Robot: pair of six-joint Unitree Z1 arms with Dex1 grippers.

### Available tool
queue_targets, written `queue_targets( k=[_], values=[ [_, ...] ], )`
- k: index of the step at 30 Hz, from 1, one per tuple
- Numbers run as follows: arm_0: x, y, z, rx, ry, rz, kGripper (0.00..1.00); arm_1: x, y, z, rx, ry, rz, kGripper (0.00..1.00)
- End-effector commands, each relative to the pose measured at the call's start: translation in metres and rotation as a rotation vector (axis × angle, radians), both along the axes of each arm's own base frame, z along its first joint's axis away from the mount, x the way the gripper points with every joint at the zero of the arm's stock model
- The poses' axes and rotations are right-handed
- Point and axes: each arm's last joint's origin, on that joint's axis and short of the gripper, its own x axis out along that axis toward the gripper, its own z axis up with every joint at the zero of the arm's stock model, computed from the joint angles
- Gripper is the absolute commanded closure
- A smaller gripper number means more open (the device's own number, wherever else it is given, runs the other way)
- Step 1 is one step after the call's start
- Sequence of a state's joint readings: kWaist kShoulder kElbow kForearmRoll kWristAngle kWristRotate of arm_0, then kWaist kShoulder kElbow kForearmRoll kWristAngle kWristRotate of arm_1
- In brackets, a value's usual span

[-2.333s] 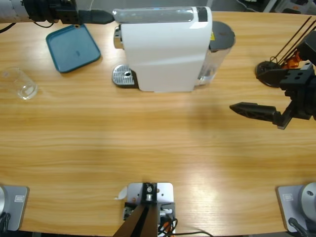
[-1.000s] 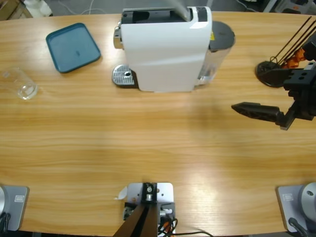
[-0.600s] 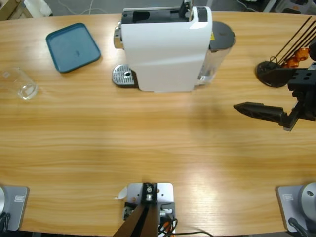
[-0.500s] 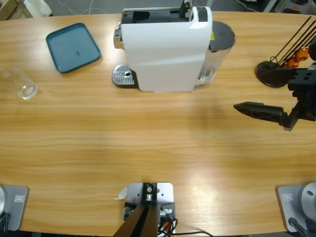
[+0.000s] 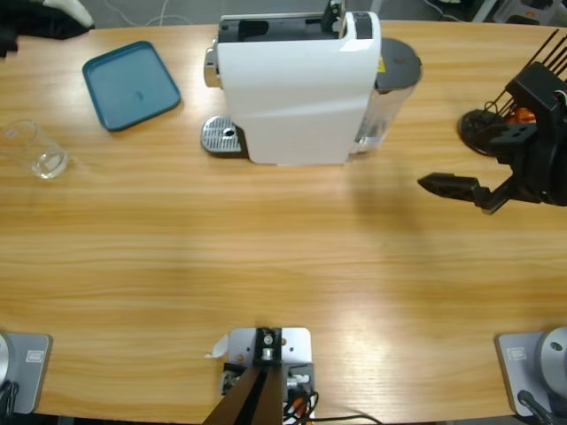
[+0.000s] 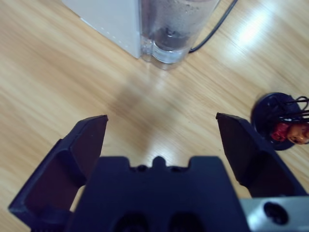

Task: Pour coffee

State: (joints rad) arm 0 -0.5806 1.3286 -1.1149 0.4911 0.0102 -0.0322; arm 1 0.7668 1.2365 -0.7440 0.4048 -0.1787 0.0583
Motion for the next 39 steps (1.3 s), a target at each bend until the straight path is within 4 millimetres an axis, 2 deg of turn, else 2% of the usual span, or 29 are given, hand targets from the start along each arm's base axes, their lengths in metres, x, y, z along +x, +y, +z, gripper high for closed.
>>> queue_targets(
  k=[1,5,12,15,19,21,24,29,34,37,39],
  values=[
    [-0.036,0.02,-0.032,-0.01,0.016,0.007,0.092,-0.02,-0.035,0.011,0.135,-0.222,-0.242,0.0],
    [-0.056,0.033,-0.045,-0.047,-0.013,-0.008,0.076,-0.013,-0.04,0.019,-0.002,-0.267,-0.375,0.0],
    [-0.058,0.038,-0.057,-0.028,-0.007,0.029,0.117,0.04,-0.042,0.011,-0.278,-0.16,-0.659,0.0],
    [-0.063,0.041,-0.059,-0.037,-0.03,0.038,0.119,0.052,-0.041,0.009,-0.303,-0.136,-0.713,0.0],
    [-0.066,0.046,-0.063,-0.032,-0.054,0.06,0.119,0.045,-0.047,0.017,-0.167,-0.142,-0.797,0.0],
    [-0.066,0.045,-0.065,-0.03,-0.052,0.063,0.118,0.038,-0.053,0.014,-0.091,-0.122,-0.824,0.0],
    [-0.065,0.045,-0.067,-0.029,-0.051,0.063,0.119,0.04,-0.054,0.01,-0.102,-0.128,-0.82,0.0],
    [-0.064,0.044,-0.068,-0.026,-0.047,0.063,0.119,0.053,-0.059,0.008,-0.035,-0.04,-0.767,0.0],
    [-0.066,0.045,-0.068,-0.03,-0.051,0.064,0.119,0.044,-0.075,0.006,0.007,-0.079,-0.832,0.001],
    [-0.065,0.045,-0.069,-0.028,-0.048,0.064,0.119,0.042,-0.085,0.006,0.023,-0.092,-0.884,0.085],
    [-0.067,0.046,-0.068,-0.032,-0.051,0.065,0.119,0.044,-0.09,0.005,0.044,-0.085,-0.902,0.105]
  ],
)
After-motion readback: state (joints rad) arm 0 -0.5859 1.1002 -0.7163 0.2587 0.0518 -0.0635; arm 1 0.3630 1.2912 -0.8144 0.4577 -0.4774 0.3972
